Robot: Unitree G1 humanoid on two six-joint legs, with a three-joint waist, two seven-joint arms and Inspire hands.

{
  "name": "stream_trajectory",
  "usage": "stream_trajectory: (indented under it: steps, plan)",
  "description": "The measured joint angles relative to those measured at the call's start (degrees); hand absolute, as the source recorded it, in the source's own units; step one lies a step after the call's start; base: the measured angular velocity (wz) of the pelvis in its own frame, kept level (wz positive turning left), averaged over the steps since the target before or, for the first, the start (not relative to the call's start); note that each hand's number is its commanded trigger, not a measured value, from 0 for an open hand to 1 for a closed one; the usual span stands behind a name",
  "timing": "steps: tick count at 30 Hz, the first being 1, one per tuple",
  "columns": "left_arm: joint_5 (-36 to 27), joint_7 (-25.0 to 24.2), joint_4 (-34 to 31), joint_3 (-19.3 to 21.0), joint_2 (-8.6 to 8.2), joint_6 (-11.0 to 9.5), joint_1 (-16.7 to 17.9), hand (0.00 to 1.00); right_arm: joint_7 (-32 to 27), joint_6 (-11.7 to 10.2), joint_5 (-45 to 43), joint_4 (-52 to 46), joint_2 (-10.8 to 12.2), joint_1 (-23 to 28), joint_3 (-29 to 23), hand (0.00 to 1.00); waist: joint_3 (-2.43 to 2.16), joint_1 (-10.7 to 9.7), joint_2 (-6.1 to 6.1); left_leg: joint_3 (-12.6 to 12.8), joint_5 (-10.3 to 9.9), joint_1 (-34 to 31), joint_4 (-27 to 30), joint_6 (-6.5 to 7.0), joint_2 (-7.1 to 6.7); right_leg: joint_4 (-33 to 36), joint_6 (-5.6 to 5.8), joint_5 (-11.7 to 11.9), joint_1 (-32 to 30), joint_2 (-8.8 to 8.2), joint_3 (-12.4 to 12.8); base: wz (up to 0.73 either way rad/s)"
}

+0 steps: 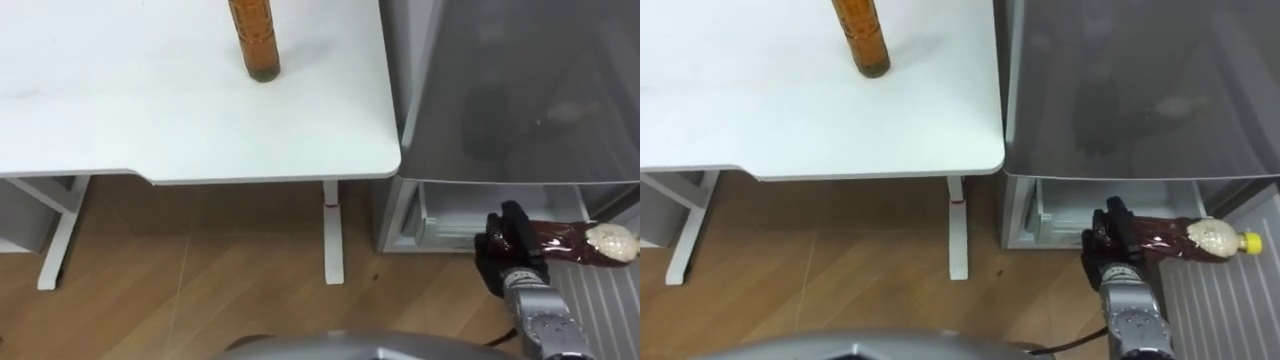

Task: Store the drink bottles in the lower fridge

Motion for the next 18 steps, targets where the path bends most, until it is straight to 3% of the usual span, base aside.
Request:
stream_trajectory:
  steps: [10,15,18]
  plan:
    - [0.0,-0.9,-1.2,1.0,-0.08,1.6,1.0,0.0,3.9,2.0,0.0,9.9,-0.1,-2.1,-5.2,1.0,-0.09,-0.2,0.77,-1.5,0.0,-1.3,0.9,0.03,-0.31,0.4,0.06,-0.3,-0.4,-0.18,-1.3,0.06]
    - [0.0,-1.1,-1.5,0.9,0.26,1.6,0.6,0.0,4.5,2.8,0.0,12.7,-0.9,-4.5,-5.3,1.0,-0.11,-0.3,1.1,-2.8,0.0,-4.4,2.9,0.03,-0.65,5.6,-0.16,-2.7,-4.2,-1.1,-2.6,0.17]
    - [-0.4,-1.1,-0.6,0.8,0.67,1.6,-1.3,0.0,5.6,3.7,0.1,17.4,-2.2,-9.5,-5.3,1.0,0.01,0.0,0.93,-3.6,0.0,-8.4,5.0,0.01,-0.7,10.0,-0.58,-4.2,-8.7,-1.67,-2.9,0.13]
